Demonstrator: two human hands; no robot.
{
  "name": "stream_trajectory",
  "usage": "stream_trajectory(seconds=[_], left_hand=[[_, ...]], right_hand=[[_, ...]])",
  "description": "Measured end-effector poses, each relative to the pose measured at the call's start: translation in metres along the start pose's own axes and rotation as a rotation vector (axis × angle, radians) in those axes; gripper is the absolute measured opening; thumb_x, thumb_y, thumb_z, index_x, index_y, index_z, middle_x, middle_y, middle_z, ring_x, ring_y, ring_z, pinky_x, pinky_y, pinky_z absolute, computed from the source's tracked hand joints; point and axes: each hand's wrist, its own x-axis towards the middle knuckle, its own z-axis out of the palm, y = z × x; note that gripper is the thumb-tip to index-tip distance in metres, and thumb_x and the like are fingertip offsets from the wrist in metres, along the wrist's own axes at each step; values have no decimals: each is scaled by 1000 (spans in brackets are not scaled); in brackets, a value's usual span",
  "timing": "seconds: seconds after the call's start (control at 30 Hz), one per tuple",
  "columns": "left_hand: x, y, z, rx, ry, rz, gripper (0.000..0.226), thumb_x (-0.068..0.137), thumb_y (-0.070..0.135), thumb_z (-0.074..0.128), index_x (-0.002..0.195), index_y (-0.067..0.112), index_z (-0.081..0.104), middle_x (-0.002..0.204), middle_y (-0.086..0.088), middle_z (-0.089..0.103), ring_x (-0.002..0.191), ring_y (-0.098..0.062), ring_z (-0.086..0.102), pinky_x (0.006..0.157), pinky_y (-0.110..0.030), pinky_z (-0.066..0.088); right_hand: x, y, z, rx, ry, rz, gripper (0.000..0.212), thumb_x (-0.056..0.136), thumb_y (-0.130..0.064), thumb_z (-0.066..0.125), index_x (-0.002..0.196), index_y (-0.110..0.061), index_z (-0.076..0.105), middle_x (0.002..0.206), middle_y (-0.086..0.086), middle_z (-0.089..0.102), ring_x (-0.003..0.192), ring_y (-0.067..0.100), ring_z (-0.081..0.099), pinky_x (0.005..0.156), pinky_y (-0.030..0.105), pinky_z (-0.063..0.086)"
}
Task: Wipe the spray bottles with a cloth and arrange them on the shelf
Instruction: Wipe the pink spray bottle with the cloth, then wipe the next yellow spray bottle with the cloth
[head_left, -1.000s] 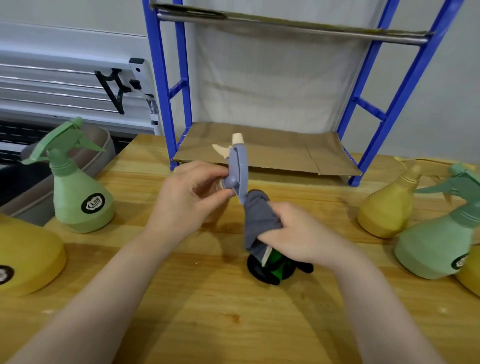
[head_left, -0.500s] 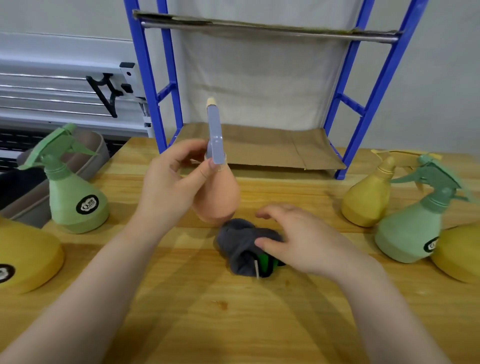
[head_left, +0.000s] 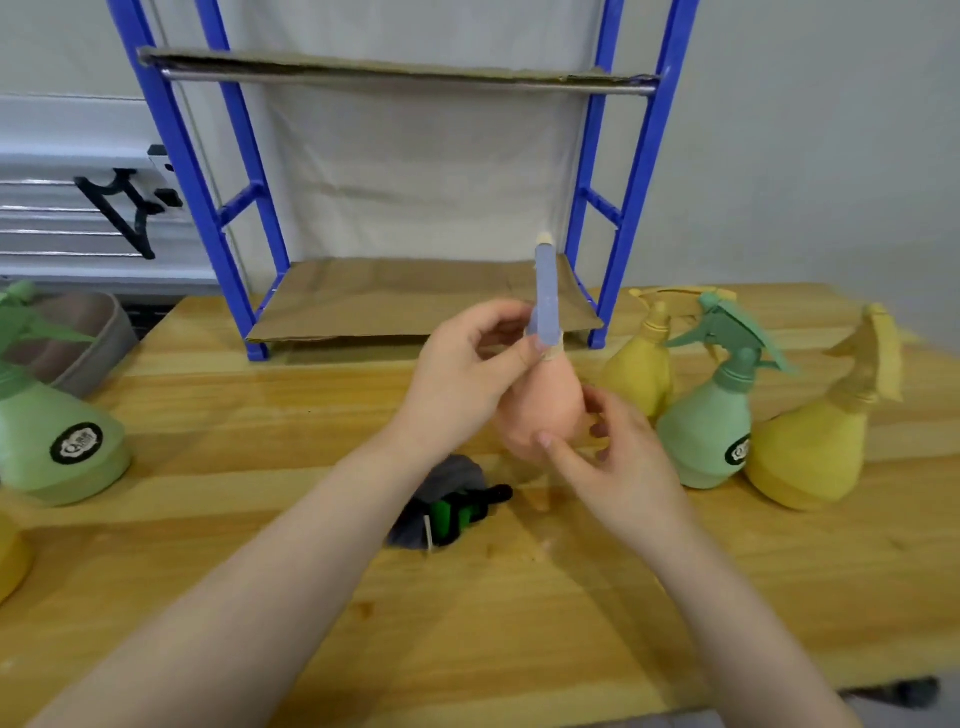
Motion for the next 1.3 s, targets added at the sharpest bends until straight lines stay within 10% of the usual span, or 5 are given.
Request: stream_trajectory(seconds=[0.7,0.97,1.3], left_hand=[[12,-23,84,42,-190,-37,24,87,14,71,111,13,69,106,3,73,98,-11,68,92,-30,53],[5,-21,71,308,-315,-37,53,87,24,70,136,21,51,128,8,62,116,-6,57,100,-27,46],[-37,-16,-40,475,-134,-102,25,92,29,61,117,30,61,118,16,63,113,-3,56,101,-33,45]], right_hand=[[-37,48,-30,-361,166,28,22,90,-34,61,104,-23,48,80,-8,64,73,26,66,56,37,48],[-40,36,-30,-367,214,-181,14,83,-14,63,95,-15,56,89,-1,57,86,23,52,74,34,44],[-41,-29,12,-261,11,-362,28,86,-21,60,114,-17,55,109,-3,57,105,18,52,89,33,45]])
